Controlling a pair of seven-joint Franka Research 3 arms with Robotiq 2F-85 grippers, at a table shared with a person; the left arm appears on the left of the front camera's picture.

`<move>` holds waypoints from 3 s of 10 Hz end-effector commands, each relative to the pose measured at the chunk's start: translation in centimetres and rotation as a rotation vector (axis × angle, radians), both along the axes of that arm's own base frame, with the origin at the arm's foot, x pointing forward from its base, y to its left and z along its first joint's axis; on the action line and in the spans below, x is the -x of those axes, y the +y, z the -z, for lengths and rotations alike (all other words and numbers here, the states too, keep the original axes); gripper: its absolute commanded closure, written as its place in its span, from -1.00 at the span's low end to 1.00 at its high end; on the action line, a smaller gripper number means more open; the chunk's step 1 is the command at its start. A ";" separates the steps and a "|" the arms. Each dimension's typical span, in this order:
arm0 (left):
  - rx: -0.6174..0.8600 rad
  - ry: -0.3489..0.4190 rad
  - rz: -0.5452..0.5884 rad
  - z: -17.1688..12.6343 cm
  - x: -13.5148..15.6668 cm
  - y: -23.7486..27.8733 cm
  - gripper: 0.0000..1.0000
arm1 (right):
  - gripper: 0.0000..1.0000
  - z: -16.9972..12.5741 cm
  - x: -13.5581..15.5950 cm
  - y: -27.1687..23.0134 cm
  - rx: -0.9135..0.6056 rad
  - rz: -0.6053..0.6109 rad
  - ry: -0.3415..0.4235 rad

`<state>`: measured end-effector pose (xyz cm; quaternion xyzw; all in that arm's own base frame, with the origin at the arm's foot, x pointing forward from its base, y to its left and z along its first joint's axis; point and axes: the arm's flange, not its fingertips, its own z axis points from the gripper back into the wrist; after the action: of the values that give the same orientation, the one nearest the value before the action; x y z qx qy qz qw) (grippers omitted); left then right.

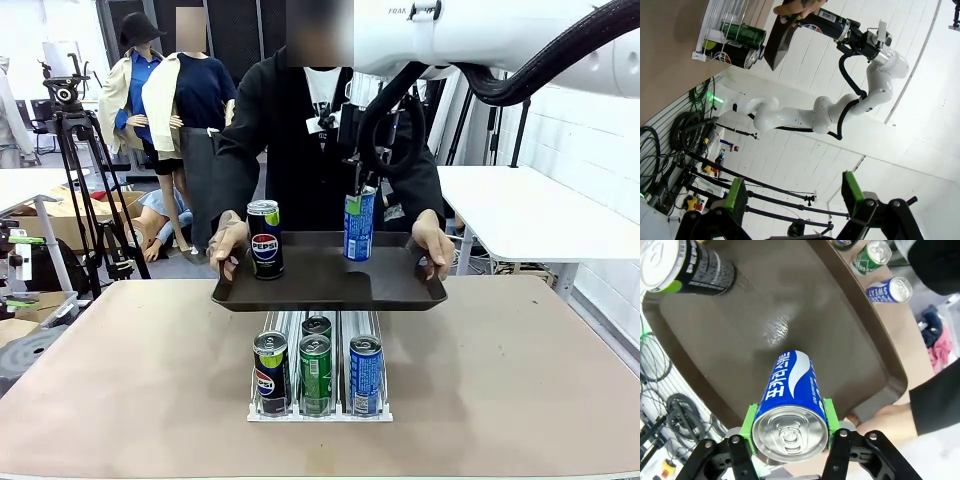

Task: Retrieve and hand over the desired beverage to the person.
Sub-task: Place the picked can on the Handle tray extended by the person.

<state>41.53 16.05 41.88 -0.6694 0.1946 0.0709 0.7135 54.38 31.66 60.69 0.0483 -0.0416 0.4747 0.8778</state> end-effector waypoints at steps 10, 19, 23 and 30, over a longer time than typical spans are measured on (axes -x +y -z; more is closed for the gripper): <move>0.013 -0.012 -0.011 -0.3 -0.2 0.0 -1.00 | -0.30 -0.3 -0.8 0.9 0.000 -0.036 -0.042; 0.013 -0.012 -0.011 -0.3 -0.2 0.0 -1.00 | -1.00 -5.0 1.9 0.0 0.037 -0.032 -0.087; 0.013 -0.012 -0.011 -0.3 -0.2 0.0 -1.00 | -1.00 -5.0 1.9 0.0 0.037 -0.032 -0.087; 0.013 -0.012 -0.011 -0.3 -0.2 0.0 -1.00 | -1.00 -5.5 1.8 -2.2 -0.034 -0.007 -0.013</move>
<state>41.52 16.06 41.88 -0.6694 0.1945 0.0710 0.7134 52.45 31.09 65.82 0.0251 -0.0627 0.4860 0.8714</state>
